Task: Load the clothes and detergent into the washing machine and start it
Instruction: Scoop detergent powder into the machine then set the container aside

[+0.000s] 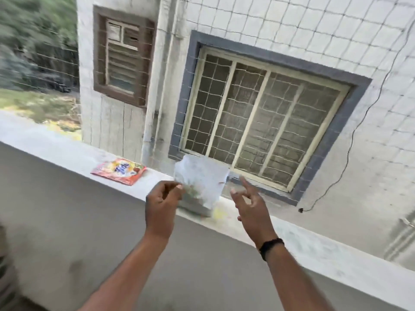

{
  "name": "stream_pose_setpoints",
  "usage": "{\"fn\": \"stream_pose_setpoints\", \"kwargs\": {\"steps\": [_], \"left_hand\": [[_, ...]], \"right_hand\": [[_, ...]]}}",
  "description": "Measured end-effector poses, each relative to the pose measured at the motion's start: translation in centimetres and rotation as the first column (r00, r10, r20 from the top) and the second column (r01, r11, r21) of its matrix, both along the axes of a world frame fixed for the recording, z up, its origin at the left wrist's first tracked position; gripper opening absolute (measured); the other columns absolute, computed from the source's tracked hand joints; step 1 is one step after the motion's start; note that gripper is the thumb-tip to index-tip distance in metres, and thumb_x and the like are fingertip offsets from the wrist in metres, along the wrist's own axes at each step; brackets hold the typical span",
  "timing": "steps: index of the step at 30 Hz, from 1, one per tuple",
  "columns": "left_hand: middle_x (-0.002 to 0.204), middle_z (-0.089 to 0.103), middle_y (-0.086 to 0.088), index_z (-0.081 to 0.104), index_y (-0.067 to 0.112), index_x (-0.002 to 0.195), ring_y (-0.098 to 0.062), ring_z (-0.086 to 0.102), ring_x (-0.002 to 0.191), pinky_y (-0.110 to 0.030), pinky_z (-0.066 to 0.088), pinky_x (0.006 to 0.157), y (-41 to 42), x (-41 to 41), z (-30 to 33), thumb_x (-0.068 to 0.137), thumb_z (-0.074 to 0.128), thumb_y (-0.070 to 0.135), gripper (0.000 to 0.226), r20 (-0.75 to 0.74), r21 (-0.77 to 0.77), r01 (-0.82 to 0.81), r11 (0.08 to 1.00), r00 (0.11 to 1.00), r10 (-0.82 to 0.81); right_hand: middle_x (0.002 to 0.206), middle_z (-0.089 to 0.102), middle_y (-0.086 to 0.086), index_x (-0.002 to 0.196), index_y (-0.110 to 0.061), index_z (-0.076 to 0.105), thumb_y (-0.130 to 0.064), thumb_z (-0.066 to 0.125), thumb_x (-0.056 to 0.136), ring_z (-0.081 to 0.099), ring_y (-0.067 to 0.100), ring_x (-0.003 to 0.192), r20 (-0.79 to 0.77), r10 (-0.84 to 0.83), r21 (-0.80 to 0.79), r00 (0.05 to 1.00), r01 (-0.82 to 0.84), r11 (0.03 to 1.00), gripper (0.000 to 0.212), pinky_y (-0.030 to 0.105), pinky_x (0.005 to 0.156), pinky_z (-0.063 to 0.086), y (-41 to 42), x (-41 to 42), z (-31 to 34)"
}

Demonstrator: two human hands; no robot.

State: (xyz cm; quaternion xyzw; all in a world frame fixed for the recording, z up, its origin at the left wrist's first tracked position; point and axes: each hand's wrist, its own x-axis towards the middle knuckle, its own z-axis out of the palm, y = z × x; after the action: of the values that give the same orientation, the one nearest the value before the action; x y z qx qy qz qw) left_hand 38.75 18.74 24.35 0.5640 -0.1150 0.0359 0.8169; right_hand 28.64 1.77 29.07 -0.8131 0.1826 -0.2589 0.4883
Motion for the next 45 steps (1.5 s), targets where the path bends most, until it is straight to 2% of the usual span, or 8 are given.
{"fn": "stream_pose_setpoints", "kwargs": {"steps": [8, 11, 15, 19, 29, 33, 37, 45], "left_hand": [[0.125, 0.062, 0.009, 0.058, 0.027, 0.128, -0.002, 0.058, 0.116, -0.023, 0.044, 0.097, 0.1, 5.7, -1.7, 0.092, 0.067, 0.031, 0.037, -0.027, 0.009, 0.008, 1.000, 1.000, -0.008], [0.134, 0.060, 0.003, 0.053, 0.027, 0.139, -0.013, 0.055, 0.127, -0.036, 0.040, 0.112, -0.6, 6.9, -1.7, 0.094, 0.062, 0.050, 0.051, -0.068, 0.042, 0.113, 0.993, 0.992, -0.110], [0.127, 0.064, 0.013, 0.060, 0.032, 0.128, -0.011, 0.054, 0.127, -0.035, 0.040, 0.110, -1.8, 6.6, -1.4, 0.095, 0.042, 0.070, 0.053, -0.044, 0.127, 0.232, 0.965, 0.973, -0.228], [0.117, 0.053, 0.017, 0.044, 0.030, 0.130, -0.003, 0.048, 0.115, -0.016, 0.035, 0.084, -3.2, 4.9, -0.3, 0.097, 0.030, 0.063, 0.049, -0.051, 0.176, 0.272, 0.946, 0.962, -0.267], [0.113, 0.057, 0.013, 0.050, 0.031, 0.099, -0.002, 0.055, 0.102, -0.029, 0.042, 0.096, -10.1, -4.1, 1.4, 0.088, 0.052, 0.072, 0.043, 0.094, 0.015, 0.499, 0.867, 0.862, -0.498], [0.081, 0.055, 0.019, 0.051, 0.029, 0.077, -0.001, 0.049, 0.075, -0.028, 0.034, 0.075, -13.6, -9.8, 2.0, 0.073, 0.069, 0.056, 0.033, 0.087, -0.054, 0.708, 0.704, 0.706, -0.703], [0.097, 0.059, 0.001, 0.053, 0.018, 0.097, 0.000, 0.057, 0.068, -0.020, 0.041, 0.066, -17.1, -14.9, 0.7, 0.048, 0.084, 0.049, 0.066, -0.078, -0.015, 0.864, 0.504, 0.501, -0.862], [0.129, 0.067, -0.001, 0.042, 0.045, 0.138, -0.028, 0.070, 0.110, -0.062, 0.055, 0.089, -21.0, -25.9, -5.4, 0.055, 0.086, 0.048, 0.094, -0.411, 0.094, 0.993, -0.068, -0.023, -0.911]], "right_hand": [[0.134, 0.056, 0.003, 0.143, -0.018, 0.044, -0.082, 0.053, 0.073, 0.054, 0.017, 0.113, -0.183, -0.086, 0.100, 0.979, 0.106, 0.989, 0.095, 0.052, 0.102, 0.048, 0.7, 5.5, -0.1], [0.122, 0.059, 0.005, 0.132, -0.023, 0.055, -0.061, 0.053, 0.092, 0.062, 0.029, 0.106, -0.213, -0.030, 0.236, 0.977, 0.081, 0.968, 0.055, 0.046, 0.084, 0.055, 0.8, 5.8, 0.1], [0.108, 0.059, 0.011, 0.093, -0.029, 0.062, -0.048, 0.051, 0.097, 0.067, 0.034, 0.096, -0.203, -0.027, 0.186, 0.979, 0.065, 0.980, 0.023, 0.048, 0.073, 0.060, 1.0, 5.7, 0.0], [0.074, 0.046, 0.003, 0.106, 0.009, 0.057, -0.035, 0.055, 0.093, 0.049, 0.027, 0.072, -0.118, -0.163, 0.271, 0.979, 0.190, 0.944, 0.045, 0.034, 0.054, 0.057, 0.3, 5.9, -1.0], [0.069, 0.042, 0.004, 0.118, -0.011, 0.069, -0.029, 0.058, 0.099, 0.046, 0.019, 0.070, 0.195, -0.472, 0.349, 0.860, 0.389, 0.852, 0.028, 0.042, 0.068, 0.062, -4.0, -6.8, -1.8], [0.090, 0.064, 0.003, 0.115, -0.022, 0.072, -0.027, 0.056, 0.100, 0.056, 0.022, 0.079, 0.286, -0.547, 0.379, 0.787, 0.431, 0.819, 0.022, 0.038, 0.074, 0.062, -5.4, -15.9, -1.8], [0.090, 0.065, 0.001, 0.113, -0.017, 0.072, -0.028, 0.058, 0.098, 0.060, 0.024, 0.083, 0.288, -0.699, 0.398, 0.655, 0.582, 0.709, 0.024, 0.041, 0.074, 0.062, -6.0, -23.9, -3.5], [0.089, 0.070, -0.002, 0.116, -0.033, 0.067, -0.044, 0.057, 0.095, 0.070, 0.025, 0.091, 0.079, -0.800, 0.173, 0.595, 0.782, 0.599, 0.026, 0.047, 0.078, 0.061, -4.7, -39.7, -9.3]]}}
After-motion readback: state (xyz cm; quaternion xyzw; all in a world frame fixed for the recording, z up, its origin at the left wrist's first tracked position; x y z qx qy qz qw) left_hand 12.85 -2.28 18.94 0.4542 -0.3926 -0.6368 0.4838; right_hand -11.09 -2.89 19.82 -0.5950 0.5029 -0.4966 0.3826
